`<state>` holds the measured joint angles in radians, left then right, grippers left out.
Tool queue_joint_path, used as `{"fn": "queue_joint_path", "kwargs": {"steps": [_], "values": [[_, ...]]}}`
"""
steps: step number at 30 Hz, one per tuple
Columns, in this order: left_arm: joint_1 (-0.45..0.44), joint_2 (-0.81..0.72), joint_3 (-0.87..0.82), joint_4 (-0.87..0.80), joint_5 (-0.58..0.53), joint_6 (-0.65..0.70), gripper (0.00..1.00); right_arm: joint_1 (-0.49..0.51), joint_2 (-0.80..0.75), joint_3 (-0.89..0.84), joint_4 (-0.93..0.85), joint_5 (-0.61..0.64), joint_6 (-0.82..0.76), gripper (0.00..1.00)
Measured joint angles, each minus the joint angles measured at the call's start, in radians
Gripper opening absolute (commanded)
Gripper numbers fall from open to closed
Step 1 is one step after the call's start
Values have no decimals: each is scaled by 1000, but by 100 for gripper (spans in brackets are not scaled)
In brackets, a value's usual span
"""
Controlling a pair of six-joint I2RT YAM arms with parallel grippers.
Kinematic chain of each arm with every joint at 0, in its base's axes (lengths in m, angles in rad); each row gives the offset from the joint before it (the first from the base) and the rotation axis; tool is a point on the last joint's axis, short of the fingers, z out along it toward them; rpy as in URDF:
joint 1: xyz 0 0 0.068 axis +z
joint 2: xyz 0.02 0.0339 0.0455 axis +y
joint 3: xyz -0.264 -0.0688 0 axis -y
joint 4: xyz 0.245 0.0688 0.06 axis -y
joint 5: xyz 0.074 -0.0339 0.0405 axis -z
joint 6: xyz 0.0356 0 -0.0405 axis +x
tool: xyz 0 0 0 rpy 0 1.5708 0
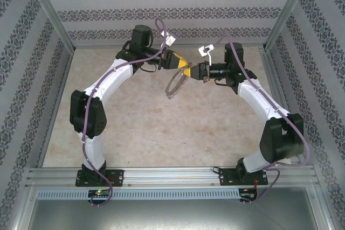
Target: Put the keys on the keyring
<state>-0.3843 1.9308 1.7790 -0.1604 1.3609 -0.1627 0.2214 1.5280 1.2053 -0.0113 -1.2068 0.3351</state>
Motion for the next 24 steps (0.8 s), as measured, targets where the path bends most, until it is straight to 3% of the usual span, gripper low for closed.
{"fn": "queue_joint_path", "kwargs": {"steps": [3,5,8,16,24], "values": [[0,0,-1,9,0,-2,0,4,0,0,1,2,0,2],[0,0,-2,13,0,-3,0,4,0,0,1,5,2,22],[-3,0,-3,18,0,-3,0,6,0,1,3,8,3,31],[-8,-2,-16,37,-3,-8,0,-60,-85,-42,2,19,8,43],[-8,-13,-51,111,-11,-67,0,-94,-155,-67,69,78,86,43]]}}
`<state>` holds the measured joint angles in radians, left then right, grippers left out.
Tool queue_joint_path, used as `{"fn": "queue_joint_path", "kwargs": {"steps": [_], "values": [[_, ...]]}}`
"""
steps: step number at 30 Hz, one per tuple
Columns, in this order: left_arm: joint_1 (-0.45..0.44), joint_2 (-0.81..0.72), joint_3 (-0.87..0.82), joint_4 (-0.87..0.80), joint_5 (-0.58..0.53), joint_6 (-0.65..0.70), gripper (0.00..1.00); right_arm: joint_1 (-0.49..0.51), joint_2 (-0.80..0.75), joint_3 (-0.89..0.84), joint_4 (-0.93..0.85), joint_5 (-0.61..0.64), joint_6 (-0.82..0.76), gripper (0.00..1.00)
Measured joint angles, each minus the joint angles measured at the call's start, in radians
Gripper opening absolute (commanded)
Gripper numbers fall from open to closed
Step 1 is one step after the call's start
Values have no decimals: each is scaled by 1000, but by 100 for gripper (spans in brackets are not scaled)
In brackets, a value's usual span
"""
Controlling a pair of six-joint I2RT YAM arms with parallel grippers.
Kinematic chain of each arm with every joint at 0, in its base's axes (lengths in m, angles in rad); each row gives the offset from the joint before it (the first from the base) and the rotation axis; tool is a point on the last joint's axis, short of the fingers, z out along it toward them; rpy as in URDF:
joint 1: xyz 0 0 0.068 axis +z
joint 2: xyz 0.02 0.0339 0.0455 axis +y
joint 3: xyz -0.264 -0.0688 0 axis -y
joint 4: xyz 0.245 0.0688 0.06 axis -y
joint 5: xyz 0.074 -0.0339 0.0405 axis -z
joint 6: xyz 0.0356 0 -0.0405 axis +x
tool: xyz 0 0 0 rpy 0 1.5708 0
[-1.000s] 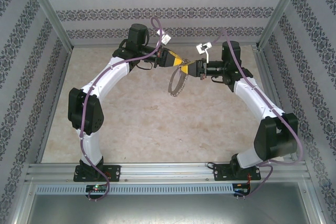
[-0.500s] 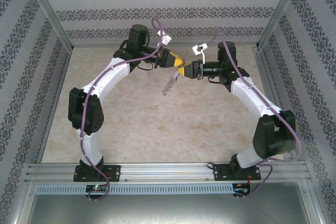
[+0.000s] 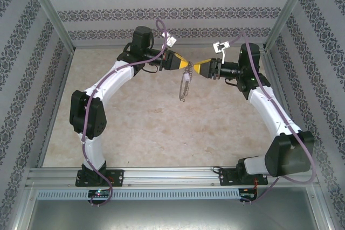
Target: Put the keys on the keyring
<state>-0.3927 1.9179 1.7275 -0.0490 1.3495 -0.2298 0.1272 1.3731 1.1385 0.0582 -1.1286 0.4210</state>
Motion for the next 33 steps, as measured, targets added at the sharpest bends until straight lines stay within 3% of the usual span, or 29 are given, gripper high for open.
{"fn": "queue_joint_path", "kwargs": {"steps": [12,24,33], "values": [[0,-16,-153,381,-141,-307,0,6,-10,-286,481,242,470,45],[0,-17,-231,738,-285,-649,0,66,-56,-314,670,344,529,45],[0,-17,-254,868,-321,-809,0,66,15,-276,708,378,545,44]]}}
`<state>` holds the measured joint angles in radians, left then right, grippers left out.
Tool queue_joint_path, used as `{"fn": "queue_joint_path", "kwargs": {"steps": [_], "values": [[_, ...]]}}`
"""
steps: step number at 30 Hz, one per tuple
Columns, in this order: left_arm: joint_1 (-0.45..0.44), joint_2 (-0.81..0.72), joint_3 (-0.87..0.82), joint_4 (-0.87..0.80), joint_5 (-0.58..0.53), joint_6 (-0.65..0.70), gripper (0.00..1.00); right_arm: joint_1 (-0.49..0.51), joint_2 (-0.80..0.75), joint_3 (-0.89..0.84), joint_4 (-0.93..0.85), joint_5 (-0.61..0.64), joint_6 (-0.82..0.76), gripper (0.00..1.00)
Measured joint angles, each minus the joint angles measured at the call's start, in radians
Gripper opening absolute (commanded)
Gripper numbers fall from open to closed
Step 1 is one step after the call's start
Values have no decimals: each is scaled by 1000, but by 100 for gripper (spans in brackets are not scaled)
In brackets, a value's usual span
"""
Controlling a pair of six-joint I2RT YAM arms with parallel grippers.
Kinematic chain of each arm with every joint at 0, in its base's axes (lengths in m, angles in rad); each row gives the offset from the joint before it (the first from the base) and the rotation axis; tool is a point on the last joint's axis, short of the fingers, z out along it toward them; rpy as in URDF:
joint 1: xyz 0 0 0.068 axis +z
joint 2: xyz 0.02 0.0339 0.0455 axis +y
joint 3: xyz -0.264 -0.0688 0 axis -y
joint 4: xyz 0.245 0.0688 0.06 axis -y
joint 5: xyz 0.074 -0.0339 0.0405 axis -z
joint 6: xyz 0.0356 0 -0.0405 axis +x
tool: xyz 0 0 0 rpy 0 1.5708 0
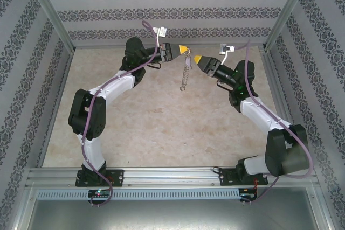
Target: Put the keys on the keyring
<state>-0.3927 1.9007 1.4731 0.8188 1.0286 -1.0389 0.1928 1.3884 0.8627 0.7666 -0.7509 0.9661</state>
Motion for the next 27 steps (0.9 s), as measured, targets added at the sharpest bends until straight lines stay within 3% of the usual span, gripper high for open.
{"fn": "queue_joint_path", "kwargs": {"steps": [15,27], "values": [[0,0,-40,22,-21,-74,0,35,73,63,61,21,35,39],[-1,1,-41,36,-21,-91,0,67,95,91,76,21,53,29]]}}
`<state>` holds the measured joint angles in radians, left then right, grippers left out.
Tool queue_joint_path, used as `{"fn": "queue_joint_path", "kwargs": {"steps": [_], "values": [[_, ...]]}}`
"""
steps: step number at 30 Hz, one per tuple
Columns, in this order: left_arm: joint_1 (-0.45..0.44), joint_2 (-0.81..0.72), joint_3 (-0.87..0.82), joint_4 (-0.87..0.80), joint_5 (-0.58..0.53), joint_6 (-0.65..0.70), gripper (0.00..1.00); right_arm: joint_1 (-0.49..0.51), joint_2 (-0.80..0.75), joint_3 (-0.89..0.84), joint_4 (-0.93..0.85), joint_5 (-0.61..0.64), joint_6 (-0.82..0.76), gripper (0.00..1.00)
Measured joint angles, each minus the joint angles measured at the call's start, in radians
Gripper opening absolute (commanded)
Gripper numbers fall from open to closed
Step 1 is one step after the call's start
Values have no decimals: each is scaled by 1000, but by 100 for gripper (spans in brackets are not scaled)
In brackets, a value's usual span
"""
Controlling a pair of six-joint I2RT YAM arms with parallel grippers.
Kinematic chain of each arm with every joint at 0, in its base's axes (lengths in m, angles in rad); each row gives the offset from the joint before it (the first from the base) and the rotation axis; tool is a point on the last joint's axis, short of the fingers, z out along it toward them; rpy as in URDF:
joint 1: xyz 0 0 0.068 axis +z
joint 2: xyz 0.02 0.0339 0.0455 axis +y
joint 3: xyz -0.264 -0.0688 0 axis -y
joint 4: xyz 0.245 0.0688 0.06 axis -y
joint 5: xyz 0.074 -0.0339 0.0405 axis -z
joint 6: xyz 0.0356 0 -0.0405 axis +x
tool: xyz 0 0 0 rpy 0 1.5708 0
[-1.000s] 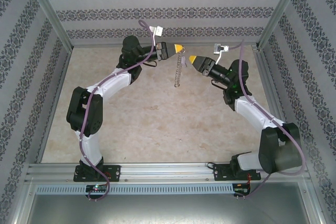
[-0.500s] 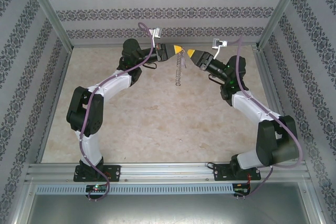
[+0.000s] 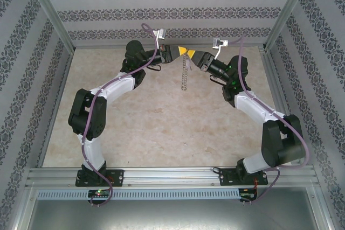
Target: Put the keys on the keyring
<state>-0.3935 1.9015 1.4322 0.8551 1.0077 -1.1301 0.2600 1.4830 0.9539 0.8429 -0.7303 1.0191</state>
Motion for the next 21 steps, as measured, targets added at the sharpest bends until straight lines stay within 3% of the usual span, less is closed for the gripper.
{"fn": "queue_joint_path", "kwargs": {"steps": [5,12,18,21], "values": [[0,0,0,13,0,-4,0,0,9,9,0,0,3,23],[-6,2,0,14,-7,-5,0,0,19,14,0,-3,4,24],[-6,3,0,21,-12,-6,0,0,29,20,3,-3,4,0],[-6,5,0,21,-17,-8,0,-3,30,20,3,-4,5,0]]}}
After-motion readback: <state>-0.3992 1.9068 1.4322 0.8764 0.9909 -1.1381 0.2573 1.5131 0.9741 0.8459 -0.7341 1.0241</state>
